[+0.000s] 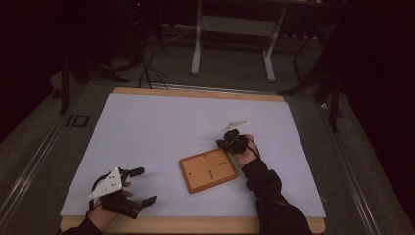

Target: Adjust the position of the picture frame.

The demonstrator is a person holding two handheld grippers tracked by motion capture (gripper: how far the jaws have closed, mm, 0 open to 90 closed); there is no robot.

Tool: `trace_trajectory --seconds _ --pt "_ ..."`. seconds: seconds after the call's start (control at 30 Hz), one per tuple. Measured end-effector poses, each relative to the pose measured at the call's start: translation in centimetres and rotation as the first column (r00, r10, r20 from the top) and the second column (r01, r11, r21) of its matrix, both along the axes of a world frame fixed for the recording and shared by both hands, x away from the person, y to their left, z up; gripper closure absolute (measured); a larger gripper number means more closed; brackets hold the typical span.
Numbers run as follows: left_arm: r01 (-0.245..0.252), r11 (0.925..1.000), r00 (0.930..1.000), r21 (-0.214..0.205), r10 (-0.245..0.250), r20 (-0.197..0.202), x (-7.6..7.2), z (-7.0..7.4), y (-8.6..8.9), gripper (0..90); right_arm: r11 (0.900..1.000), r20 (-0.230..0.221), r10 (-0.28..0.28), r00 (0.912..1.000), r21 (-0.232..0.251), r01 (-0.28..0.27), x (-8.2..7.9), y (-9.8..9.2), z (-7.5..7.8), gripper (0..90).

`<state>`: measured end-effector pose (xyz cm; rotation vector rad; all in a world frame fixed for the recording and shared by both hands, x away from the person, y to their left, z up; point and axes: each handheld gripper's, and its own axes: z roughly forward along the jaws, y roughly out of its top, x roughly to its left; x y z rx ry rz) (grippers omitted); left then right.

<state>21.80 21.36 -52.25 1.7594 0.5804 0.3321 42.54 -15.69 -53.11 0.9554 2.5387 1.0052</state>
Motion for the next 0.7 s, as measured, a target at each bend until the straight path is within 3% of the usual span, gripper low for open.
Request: trace_trajectory --seconds 0.7 --pt "0.013 0.9998 0.9999 -0.012 -0.013 -0.001 0.4 0.0 -0.3 0.0 0.9959 -0.017 -0.006 0.9998 0.090 0.008 -4.4 -1.9 -0.5 90.0"
